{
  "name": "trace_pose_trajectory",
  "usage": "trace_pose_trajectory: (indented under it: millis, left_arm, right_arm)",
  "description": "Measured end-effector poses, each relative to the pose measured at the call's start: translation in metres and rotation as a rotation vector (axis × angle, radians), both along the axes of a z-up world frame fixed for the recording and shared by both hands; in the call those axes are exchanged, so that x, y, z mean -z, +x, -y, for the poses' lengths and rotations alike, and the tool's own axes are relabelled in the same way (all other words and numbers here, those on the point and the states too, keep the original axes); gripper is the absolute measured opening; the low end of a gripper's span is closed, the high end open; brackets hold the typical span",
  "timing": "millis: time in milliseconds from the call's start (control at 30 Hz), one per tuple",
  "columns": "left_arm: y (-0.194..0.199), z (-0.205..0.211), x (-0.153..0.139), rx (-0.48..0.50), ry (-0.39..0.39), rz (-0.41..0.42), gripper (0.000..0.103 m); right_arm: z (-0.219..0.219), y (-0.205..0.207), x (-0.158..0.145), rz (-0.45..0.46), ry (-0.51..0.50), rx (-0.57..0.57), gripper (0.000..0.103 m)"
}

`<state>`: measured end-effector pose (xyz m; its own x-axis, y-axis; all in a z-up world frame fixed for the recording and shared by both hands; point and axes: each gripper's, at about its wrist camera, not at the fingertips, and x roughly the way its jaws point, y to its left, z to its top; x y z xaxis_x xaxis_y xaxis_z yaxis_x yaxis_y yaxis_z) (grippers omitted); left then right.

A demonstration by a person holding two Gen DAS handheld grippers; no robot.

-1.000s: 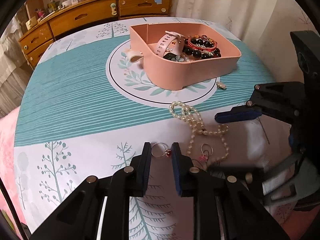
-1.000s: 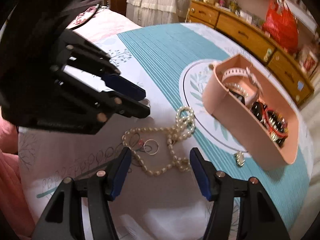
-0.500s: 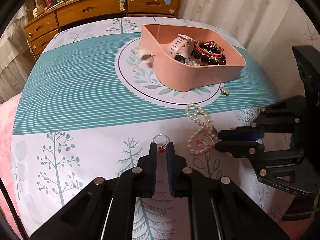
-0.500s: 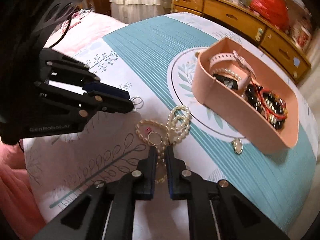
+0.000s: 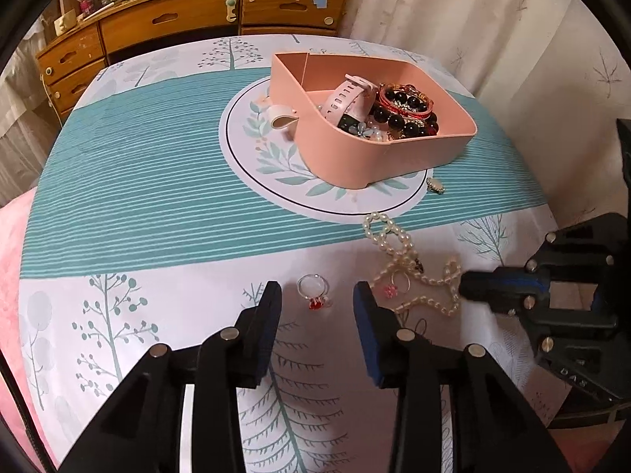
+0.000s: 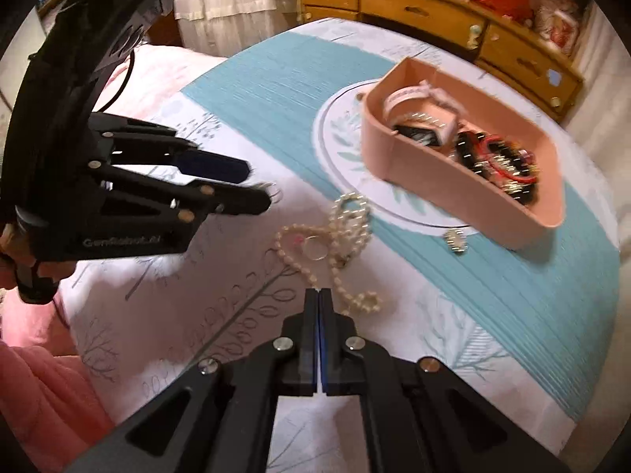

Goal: Organize jewelry
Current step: 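Grasp the silver ring with the left gripper while the right gripper grasps the pearl strand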

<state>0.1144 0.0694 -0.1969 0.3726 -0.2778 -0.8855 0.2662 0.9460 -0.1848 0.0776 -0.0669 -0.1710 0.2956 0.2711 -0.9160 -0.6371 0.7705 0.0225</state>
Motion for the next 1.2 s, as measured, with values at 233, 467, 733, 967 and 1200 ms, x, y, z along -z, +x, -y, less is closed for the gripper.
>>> trace_pose_trajectory:
  millis: [233,467,733,967,1200]
  left_arm:
    - [0.004,0.005,0.002,0.043,0.008,0.018,0.036]
    - [0.004,0.013,0.008,0.083,0.051,0.016,0.025]
    - [0.007,0.011,0.009,0.07,0.06,0.021,0.014]
    - [0.011,0.002,0.011,0.037,-0.002,-0.005,0.013]
    - [0.01,0.0,0.01,0.027,-0.008,-0.005,0.013]
  right_arm:
    - [0.002,0.0,0.006,0.064,-0.131,-0.059,0.0]
    - [-0.002,-0.004,0.018,0.079,-0.213,-0.156,0.002]
    - [-0.008,-0.004,0.015,0.132,-0.233,-0.251,0.041]
    - [-0.012,0.005,0.008,0.086,-0.136,-0.314,0.041]
    - [-0.02,0.003,0.014,0.052,-0.133,-0.33,0.017]
